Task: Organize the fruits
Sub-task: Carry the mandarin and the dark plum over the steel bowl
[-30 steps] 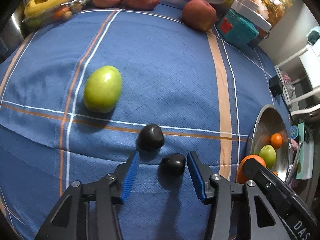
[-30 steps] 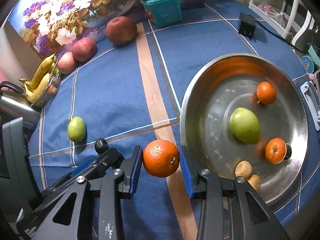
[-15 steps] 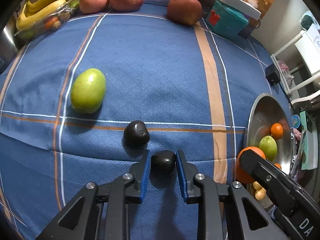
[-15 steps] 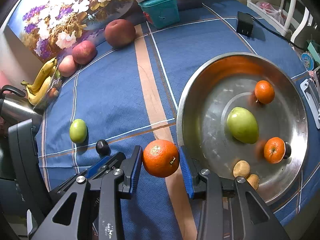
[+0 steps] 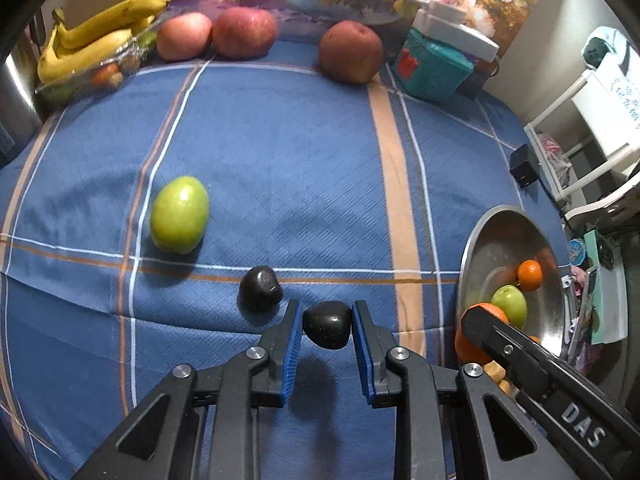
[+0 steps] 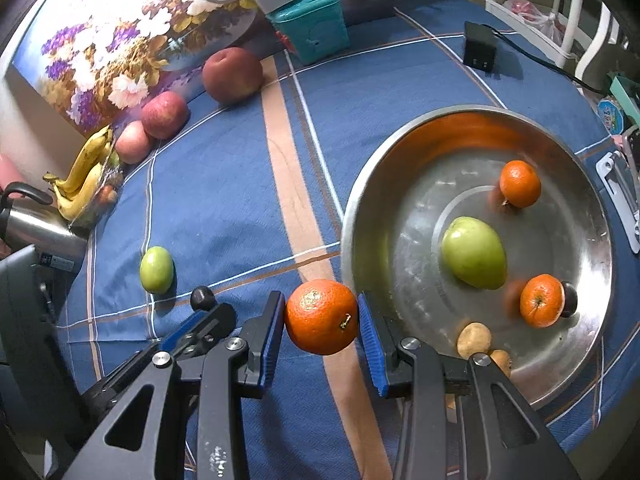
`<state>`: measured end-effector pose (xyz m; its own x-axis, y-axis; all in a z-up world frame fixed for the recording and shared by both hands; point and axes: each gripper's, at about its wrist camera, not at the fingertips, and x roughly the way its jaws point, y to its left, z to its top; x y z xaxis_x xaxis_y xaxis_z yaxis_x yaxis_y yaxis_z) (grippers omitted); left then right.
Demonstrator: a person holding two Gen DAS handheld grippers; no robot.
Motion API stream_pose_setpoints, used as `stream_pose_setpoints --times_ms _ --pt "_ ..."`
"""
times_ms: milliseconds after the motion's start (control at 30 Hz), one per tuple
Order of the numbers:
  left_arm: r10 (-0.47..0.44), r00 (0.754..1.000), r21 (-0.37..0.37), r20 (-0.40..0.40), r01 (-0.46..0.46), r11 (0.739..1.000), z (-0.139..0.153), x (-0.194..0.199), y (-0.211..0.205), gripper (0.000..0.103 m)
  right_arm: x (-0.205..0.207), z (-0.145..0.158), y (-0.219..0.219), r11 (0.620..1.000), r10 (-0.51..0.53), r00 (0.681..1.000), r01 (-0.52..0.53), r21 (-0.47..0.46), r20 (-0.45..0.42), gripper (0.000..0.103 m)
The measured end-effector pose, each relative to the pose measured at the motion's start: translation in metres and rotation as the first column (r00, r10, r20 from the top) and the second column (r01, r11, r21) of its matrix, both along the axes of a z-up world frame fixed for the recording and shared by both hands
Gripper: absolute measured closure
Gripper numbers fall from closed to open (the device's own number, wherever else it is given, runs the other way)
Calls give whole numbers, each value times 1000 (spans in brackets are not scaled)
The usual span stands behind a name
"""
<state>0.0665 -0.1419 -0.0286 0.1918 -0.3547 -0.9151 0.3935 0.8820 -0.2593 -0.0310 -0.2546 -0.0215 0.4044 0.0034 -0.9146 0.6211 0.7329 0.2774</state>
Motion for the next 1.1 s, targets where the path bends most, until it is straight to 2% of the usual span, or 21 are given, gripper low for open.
stream_pose_setpoints --times_ms 233,400,600,833,1100 --pt "-30 998 -17 48 30 999 19 -9 -9 76 -12 3 -18 999 -52 999 52 -11 3 64" --pt "-71 995 -17 67 72 997 25 -21 -23 76 -28 7 -39 992 -118 993 118 -53 -7 64" --pt "-146 986 -14 75 147 989 26 -41 -49 76 -48 7 -67 977 -199 980 196 -84 -20 64" --pt "-249 962 -2 110 250 968 25 -69 -81 76 -69 6 -91 952 -285 958 280 -127 -21 64" --pt "-297 948 27 118 296 955 16 -80 -97 76 -78 -2 -103 939 -321 947 315 -139 -21 64"
